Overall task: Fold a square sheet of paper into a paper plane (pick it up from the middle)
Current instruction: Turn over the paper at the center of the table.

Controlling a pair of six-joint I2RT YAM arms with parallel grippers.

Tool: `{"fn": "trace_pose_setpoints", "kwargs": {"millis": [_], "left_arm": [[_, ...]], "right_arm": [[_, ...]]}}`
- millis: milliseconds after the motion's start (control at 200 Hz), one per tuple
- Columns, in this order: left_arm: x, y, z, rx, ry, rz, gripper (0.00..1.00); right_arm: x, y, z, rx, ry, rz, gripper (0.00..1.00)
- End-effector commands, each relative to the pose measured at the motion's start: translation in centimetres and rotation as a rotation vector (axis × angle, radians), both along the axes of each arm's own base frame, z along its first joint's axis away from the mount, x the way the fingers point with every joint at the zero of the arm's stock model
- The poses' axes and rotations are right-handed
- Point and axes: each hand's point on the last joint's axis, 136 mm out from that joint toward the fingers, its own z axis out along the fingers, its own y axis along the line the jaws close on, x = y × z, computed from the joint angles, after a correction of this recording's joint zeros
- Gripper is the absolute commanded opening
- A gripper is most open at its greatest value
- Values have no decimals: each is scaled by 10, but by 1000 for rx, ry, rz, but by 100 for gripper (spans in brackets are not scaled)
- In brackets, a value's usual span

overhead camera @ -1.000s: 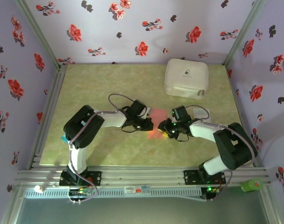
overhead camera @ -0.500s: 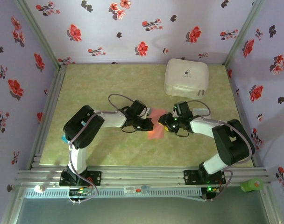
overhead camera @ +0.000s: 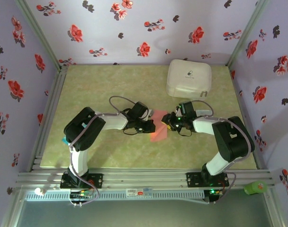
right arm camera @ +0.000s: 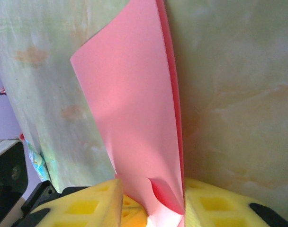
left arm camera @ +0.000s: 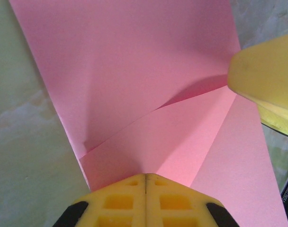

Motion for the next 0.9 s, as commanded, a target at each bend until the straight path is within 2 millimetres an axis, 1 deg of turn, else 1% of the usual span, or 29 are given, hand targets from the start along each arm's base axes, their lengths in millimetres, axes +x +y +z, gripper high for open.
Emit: {"fn": "trace_pose_setpoints", "kwargs": {"millis": [0,155,285,350,465,555,600,690,725,895], "left_arm": [[-7,5,-1,17,13,15,7],[-3,4,7,1,-7,34,9],[3,1,25,-33,-42,50,12],[7,1,34,-49,-69,64,14],[13,7,51,-62,-120,93,19],[20,19,64,-57,-182,137,23],[23,28,70,-51,-213,166,24],[29,47,84,-52,-276,224,26],[31,55,88,-55,-295,251,28],[41,90,111,-111,-366,360,30]], "right_arm": [[6,2,3,28,-45,5,29],[6,2,2,38,-56,10,21],[4,1,3,29,-62,20,12],[4,1,8,26,-78,26,8],[6,0,20,15,-113,38,5],[5,-6,28,-44,-126,53,4],[3,-12,34,-104,-140,69,4],[-1,-33,41,-282,-143,82,3],[-2,-39,47,-343,-150,96,2],[-7,-59,75,-625,-186,171,2]]}}
